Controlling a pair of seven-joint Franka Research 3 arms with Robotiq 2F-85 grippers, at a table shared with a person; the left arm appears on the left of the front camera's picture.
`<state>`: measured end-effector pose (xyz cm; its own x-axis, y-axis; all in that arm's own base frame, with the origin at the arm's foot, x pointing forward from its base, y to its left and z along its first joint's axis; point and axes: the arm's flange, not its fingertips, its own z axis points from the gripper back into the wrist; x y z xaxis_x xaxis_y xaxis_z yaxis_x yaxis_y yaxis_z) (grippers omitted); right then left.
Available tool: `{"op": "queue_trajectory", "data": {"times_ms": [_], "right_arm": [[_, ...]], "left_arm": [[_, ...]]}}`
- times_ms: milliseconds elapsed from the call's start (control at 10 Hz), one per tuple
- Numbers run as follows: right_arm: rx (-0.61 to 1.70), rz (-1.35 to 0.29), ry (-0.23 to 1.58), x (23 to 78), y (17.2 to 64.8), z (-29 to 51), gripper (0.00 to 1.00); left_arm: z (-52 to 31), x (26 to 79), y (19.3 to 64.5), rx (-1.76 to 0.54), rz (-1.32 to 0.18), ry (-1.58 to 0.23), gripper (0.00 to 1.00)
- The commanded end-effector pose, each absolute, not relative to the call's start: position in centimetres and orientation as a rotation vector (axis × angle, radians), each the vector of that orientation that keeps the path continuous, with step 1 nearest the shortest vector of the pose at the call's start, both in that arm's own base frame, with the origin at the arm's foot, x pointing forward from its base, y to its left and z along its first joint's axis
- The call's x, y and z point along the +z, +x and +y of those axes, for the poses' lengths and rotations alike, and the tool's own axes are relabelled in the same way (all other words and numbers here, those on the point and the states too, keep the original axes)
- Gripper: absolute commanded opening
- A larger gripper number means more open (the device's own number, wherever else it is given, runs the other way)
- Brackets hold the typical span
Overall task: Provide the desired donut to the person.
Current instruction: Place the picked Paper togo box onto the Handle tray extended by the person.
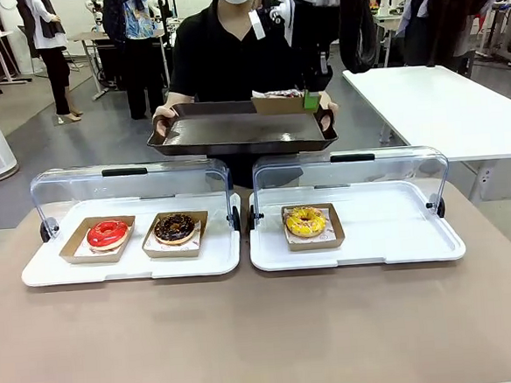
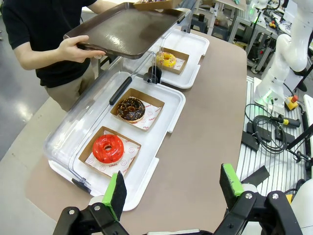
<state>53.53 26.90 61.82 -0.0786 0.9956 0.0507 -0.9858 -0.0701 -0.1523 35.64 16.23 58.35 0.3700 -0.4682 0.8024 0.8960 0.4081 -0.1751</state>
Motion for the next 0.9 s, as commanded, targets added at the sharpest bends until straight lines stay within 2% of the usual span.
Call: {"op": "queue_trajectory", "data": {"times_ms": [0,500,600,700,800], "right_arm": [[1.673,-0.184,-0.031,60.2,53.8,26.5,0.02],[1.683,-0.183,0.045,56.5,55.4,25.6,0.02],[1.674,-0.192,0.058,56.3,55.7,25.3,0.40],[1.672,-0.198,0.060,56.2,55.9,25.3,0.60],[1.672,-0.200,0.057,56.1,55.8,25.3,0.98]], "left_arm": [[16.3,58.4,35.6,-0.972,-0.759,-0.690,1.00],[16.3,58.4,35.6,-0.972,-0.759,-0.690,1.00],[16.3,58.4,35.6,-0.972,-0.759,-0.690,1.00],[16.3,58.4,35.6,-0.972,-0.759,-0.690,1.00],[16.3,58.4,35.6,-0.972,-0.759,-0.690,1.00]]}}
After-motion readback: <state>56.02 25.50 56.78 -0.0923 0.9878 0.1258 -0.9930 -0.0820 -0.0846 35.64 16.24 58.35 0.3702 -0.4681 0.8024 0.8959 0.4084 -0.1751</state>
